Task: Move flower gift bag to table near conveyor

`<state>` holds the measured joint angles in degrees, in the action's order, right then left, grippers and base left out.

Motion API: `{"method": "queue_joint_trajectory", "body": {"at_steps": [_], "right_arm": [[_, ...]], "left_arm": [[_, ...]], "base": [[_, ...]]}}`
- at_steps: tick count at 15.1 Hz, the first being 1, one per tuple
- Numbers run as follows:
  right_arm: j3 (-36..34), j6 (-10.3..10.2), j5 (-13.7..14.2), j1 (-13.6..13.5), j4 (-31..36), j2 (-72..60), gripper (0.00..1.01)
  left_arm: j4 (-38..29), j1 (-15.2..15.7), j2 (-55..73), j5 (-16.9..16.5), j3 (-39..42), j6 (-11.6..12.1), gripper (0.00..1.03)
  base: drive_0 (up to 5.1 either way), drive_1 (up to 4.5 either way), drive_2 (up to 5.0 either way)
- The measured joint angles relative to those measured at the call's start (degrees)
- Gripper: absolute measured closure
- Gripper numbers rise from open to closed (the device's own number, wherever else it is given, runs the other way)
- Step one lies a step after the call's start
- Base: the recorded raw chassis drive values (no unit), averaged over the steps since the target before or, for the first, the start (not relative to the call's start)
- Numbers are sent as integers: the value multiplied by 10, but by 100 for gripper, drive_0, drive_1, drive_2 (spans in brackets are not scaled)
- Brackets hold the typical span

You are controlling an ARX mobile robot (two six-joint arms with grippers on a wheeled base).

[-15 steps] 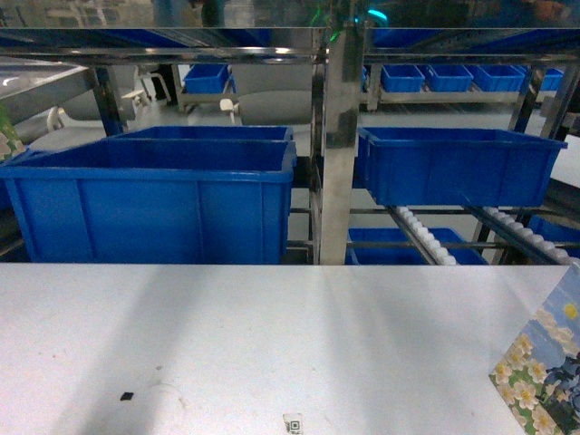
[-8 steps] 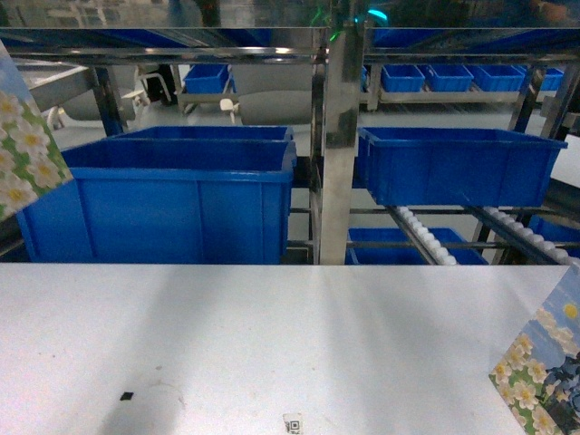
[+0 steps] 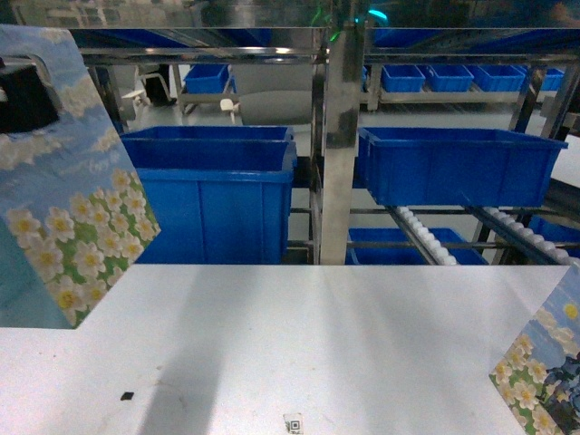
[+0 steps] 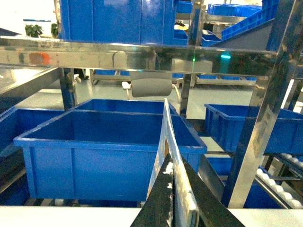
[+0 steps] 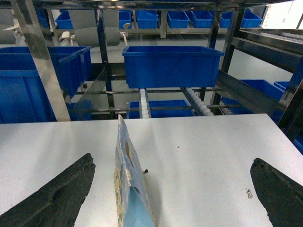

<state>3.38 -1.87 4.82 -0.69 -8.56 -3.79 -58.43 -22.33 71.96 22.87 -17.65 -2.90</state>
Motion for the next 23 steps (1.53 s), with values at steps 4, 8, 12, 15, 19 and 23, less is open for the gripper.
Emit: {"method": "queue_joint_trajectory", "body": {"at_steps": [4,8,12,15,19,23], "right_arm": [[0,0,0,0,0,0,3],[0,0,0,0,0,0,3],[0,0,0,0,0,0,3],[0,0,0,0,0,0,3],[0,0,0,0,0,0,3],[0,0,0,0,0,0,3]], "left_arm": [[-128,-6,187,47,-47,-33,101],[-150,-4,303,65,-78,-63,101],[-149,-4,387,91,-89,-98,101],[-150,-7,394,94,-89,-103,101],[-151,-16,411,105,-79,-107,101],[-155,-50,418,132,-42,-86,101]], "base": [[0,0,0],[0,0,0],[0,0,0],[0,0,0],[0,0,0],[0,0,0]]}}
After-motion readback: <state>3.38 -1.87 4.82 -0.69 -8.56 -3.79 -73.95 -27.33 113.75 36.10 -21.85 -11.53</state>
